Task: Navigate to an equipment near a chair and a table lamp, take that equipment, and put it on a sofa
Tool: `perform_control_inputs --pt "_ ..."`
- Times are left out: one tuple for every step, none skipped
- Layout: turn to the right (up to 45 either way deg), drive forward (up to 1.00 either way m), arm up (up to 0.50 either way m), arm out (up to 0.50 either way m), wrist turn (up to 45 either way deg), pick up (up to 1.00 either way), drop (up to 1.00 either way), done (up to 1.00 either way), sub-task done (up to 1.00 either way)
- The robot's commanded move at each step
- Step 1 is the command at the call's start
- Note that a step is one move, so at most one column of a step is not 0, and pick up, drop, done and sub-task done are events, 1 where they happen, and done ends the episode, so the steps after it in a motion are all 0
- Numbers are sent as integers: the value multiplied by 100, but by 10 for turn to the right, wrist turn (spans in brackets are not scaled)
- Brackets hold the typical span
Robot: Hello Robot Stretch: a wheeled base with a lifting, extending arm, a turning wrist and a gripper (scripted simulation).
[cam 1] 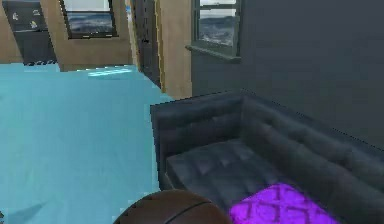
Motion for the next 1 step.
perform_control_inputs --pt "-360 0 0 0 0 0 0 0 0"
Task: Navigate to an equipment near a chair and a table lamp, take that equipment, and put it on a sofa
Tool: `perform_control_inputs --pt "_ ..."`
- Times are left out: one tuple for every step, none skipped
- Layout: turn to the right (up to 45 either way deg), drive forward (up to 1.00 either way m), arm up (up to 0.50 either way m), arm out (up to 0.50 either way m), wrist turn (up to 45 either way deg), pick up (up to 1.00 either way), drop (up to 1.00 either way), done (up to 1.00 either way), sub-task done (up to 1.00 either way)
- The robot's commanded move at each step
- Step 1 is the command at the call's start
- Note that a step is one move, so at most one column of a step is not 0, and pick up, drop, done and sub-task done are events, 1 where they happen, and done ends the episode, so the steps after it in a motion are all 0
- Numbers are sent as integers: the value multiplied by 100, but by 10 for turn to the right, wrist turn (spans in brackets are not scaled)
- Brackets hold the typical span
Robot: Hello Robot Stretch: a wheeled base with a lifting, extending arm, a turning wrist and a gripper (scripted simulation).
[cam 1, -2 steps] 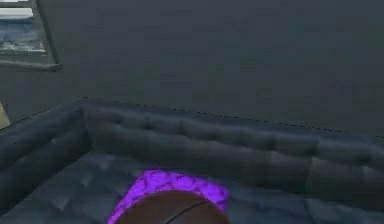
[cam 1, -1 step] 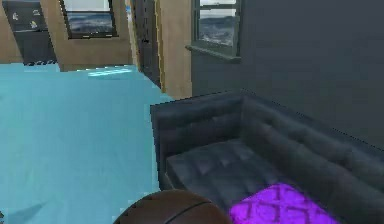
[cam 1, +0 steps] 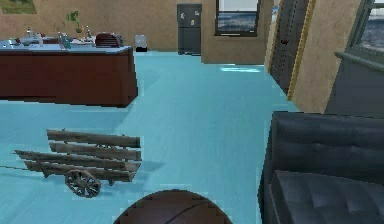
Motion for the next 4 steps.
perform_control_inputs --pt "0 0 0 48 0 0 0 0 0" --pt "0 0 0 0 450 0 0 0 0" --pt "0 0 0 0 450 0 0 0 0" --pt "0 0 0 0 300 0 0 0 0"
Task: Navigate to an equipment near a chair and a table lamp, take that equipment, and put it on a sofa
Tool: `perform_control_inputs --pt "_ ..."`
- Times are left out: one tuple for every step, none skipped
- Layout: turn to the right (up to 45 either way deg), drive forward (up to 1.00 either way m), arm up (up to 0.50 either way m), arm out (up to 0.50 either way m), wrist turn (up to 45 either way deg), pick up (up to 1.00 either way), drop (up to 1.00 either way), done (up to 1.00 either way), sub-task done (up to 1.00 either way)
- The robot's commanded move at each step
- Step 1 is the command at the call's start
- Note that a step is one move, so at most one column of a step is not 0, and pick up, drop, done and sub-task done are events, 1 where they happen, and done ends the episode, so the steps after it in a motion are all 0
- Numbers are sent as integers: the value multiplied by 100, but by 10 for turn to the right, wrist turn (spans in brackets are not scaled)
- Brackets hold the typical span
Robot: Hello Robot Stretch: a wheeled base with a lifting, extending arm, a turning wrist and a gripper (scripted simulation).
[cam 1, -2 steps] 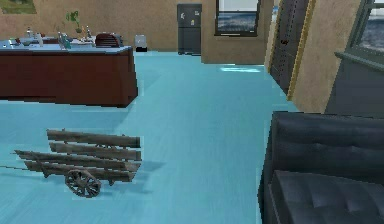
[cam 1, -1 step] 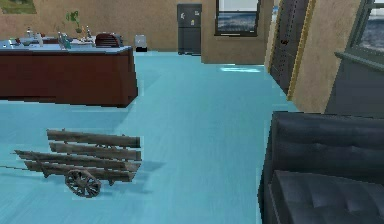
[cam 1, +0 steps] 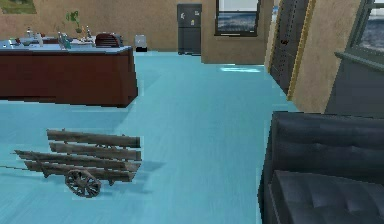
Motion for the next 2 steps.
perform_control_inputs --pt "0 0 -28 0 0 0 0 0 0" --pt "0 0 -32 0 0 0 0 0 0"
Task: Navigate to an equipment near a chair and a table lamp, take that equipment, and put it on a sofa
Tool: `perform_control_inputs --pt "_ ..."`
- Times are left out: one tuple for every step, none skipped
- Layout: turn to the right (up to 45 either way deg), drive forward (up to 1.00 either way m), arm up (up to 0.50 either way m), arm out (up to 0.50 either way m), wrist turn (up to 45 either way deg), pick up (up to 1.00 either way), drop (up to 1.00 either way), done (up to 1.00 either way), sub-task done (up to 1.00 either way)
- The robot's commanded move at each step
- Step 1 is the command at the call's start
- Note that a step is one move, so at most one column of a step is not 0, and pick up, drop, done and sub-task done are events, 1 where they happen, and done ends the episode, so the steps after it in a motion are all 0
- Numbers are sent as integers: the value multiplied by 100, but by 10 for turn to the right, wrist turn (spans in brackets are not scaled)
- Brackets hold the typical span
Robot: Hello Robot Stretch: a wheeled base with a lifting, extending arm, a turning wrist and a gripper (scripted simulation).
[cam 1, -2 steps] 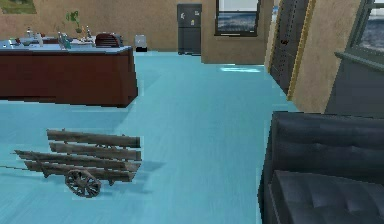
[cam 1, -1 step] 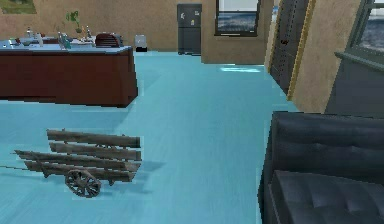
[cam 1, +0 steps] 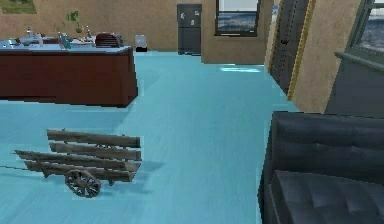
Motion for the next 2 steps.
perform_control_inputs --pt "0 0 0 0 0 0 100 0 0" --pt "0 0 10 0 0 0 0 0 0"
